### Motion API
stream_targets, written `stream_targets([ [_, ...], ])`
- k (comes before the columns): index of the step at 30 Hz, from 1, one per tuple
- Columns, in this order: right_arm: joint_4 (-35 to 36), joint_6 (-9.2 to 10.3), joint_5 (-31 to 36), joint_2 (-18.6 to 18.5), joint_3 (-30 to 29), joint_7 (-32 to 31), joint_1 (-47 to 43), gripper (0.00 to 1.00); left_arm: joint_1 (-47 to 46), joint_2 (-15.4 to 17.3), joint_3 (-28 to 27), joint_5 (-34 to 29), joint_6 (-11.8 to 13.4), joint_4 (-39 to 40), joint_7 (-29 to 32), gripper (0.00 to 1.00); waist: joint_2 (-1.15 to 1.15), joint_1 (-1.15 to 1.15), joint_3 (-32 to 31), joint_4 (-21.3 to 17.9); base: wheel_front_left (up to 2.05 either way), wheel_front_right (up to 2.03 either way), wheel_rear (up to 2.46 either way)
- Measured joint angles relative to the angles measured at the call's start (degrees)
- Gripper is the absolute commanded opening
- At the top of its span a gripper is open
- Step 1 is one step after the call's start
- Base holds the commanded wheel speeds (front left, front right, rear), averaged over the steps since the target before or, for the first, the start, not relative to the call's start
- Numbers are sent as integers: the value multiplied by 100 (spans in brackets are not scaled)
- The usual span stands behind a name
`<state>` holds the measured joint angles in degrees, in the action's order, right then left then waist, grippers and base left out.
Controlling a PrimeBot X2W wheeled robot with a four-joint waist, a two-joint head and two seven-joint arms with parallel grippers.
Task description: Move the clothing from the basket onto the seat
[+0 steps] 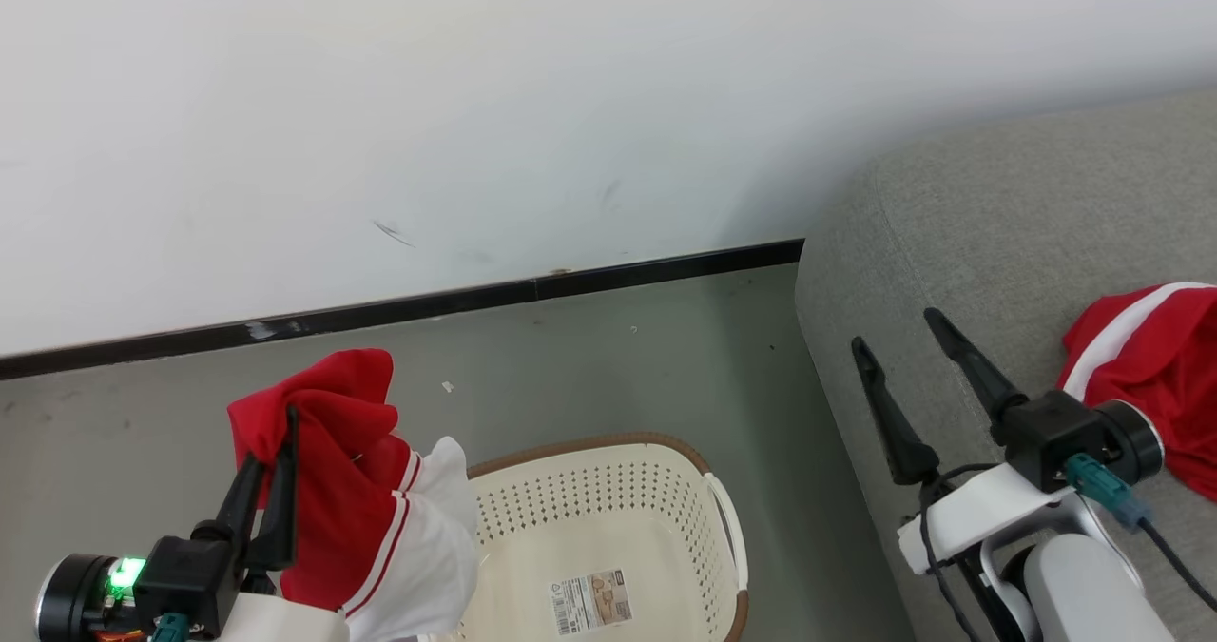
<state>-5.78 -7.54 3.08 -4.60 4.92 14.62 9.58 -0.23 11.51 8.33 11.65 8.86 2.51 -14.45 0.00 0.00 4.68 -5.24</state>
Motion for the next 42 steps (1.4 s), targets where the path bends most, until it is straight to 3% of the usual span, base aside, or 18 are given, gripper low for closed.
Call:
stream_targets([
  [11,-407,0,-183,-310,1334,0,29,100,34,137,404,-30,-307,185,62,0,0,0,-317,278,0,0,0],
  [20,-740,0,-502,-550,2670,-7,475,100,-627,147,924,-178,-703,494,187,0,0,0,-477,504,0,0,0],
  [30,-981,0,-927,-866,3650,-63,1109,100,-1053,-10,1318,-242,-912,634,383,0,0,0,-577,721,0,0,0],
  [42,-1137,-1,-1811,-891,5005,-107,1666,100,-1440,-250,1780,-374,-1132,858,563,0,0,0,-650,990,0,0,0],
])
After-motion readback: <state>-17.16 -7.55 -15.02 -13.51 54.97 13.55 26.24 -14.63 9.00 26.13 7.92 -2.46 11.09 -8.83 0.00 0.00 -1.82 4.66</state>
